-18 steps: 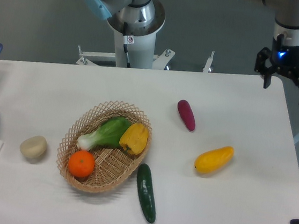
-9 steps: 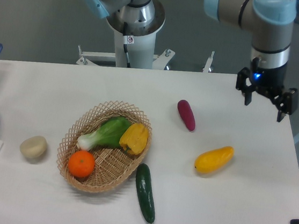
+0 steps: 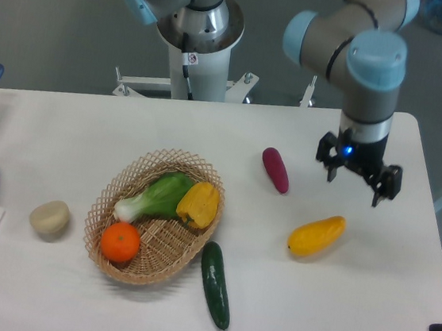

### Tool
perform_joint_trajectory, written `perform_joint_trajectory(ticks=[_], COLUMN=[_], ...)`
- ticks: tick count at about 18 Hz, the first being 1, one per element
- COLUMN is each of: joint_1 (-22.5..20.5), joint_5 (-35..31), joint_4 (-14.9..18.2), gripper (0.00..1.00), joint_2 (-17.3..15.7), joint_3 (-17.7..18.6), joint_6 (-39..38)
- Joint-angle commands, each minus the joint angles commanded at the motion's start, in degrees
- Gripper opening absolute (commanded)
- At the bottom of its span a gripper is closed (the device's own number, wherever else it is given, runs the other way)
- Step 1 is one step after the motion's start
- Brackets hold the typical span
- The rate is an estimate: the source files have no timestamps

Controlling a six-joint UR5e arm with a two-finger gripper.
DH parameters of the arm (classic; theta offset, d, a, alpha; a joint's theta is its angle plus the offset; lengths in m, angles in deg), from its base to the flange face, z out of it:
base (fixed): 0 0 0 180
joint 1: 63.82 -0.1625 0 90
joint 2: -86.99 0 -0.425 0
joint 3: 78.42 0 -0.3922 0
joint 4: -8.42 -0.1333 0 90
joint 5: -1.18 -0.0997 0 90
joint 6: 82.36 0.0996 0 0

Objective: Pick up the mango from the table
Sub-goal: 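Move the open gripper over the yellow mango and lower it, then lower the gripper around the mango and close the fingers on it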

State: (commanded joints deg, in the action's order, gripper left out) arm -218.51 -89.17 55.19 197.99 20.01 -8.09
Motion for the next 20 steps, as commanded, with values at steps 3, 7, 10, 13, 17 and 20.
perform_joint_trajectory(ticks=[3, 7, 10, 13, 17, 20], joint_1=[0.0, -0.8, -0.8, -0.9, -1.2, -1.2], joint_5=[0.0, 0.1, 0.2, 0.3, 0.7, 2.5], joint_4=[-1.2, -1.0, -0.9, -0.7, -0.6, -0.8], gripper=[1.00, 1.00, 1.00, 1.00, 1.00, 1.00], joint_2=[1.6, 5.3, 6.5, 6.5, 5.9, 6.1], joint_3=[-0.1, -3.8, -3.9, -3.2, -0.8, -0.6], joint_6=[-0.4, 1.4, 5.3, 10.3, 11.4, 11.2])
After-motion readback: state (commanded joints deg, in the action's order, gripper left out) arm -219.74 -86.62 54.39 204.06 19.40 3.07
